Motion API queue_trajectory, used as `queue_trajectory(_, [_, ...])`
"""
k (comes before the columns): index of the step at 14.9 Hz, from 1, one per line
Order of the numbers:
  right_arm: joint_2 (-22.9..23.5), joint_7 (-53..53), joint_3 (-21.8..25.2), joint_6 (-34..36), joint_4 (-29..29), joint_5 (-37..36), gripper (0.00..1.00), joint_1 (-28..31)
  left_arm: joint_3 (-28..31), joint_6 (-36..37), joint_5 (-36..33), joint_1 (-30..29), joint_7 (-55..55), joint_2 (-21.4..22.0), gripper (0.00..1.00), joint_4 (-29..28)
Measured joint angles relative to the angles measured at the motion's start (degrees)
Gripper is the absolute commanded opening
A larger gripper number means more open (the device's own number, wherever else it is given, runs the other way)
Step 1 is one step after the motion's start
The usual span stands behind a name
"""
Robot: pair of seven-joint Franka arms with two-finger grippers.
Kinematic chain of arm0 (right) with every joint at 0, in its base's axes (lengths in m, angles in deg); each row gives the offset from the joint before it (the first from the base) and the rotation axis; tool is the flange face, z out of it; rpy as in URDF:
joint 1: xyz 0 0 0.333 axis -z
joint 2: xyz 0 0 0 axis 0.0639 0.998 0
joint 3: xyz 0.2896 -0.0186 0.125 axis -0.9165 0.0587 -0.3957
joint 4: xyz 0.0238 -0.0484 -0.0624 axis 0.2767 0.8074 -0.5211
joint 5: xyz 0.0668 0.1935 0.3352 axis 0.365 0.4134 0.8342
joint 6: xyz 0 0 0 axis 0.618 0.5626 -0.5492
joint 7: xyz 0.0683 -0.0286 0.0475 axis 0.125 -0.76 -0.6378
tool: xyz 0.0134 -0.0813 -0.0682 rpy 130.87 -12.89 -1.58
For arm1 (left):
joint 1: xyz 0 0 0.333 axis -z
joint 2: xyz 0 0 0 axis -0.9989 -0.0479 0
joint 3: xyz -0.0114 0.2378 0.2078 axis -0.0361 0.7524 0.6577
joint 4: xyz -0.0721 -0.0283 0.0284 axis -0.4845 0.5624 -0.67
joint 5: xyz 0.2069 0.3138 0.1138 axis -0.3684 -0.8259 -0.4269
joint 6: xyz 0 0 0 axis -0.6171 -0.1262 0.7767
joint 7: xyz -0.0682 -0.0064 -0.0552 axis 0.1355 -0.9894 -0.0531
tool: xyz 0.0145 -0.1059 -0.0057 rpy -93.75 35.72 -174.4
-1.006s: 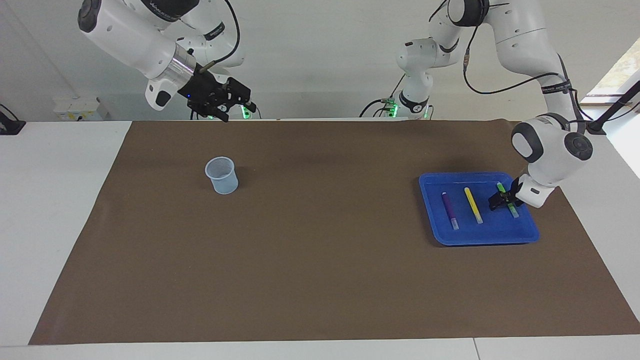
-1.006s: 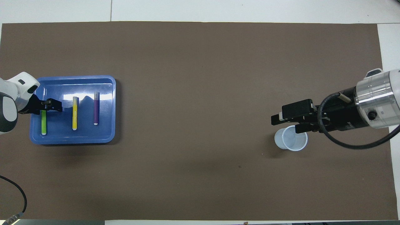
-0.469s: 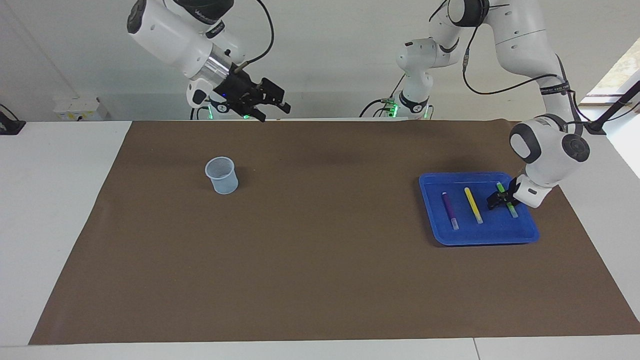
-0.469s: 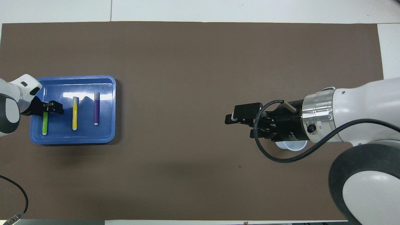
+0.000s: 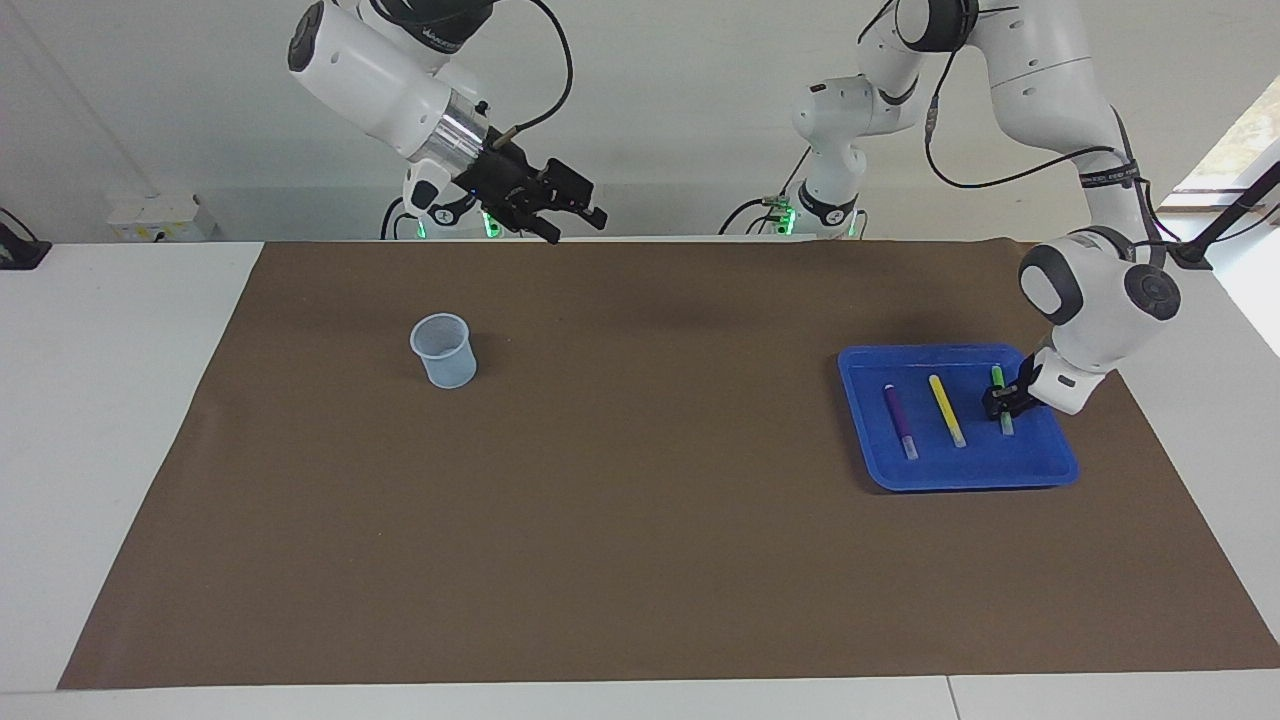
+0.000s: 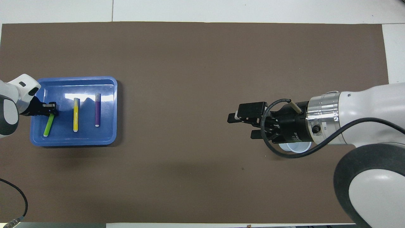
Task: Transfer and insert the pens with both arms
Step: 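Grasp the green pen in the tray with the left gripper while the right gripper advances, then lift the green pen with the left gripper toward the right gripper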
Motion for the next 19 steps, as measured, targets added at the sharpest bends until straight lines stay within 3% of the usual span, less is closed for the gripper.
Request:
queue_trajectory(1, [-0.07,0.19,-0.04,-0.1,0.03,0.01,1.0,-0.57,0.0,-0.01,0.0,0.02,0.0,-0.02,0.0,-0.01])
queue_trajectory(11, [-0.16,4.61,-0.17,-6.44,0.71,0.02,1.0,-4.97,-0.07,1.26,0.07,0.08,-0.2,-0.11,0.0,0.95])
queue_trajectory(15, [-0.18,4.94,-0.19,-6.48,0.72,0.02,1.0,-5.94,-0.68,15.47,0.34,1.59,-6.73,0.07,0.0,10.25])
queue_trajectory(19, [-0.21,5.66,-0.2,-6.56,0.73,0.02,1.0,-6.08,-0.88,30.73,6.27,5.93,-22.85,1.73,0.0,20.83])
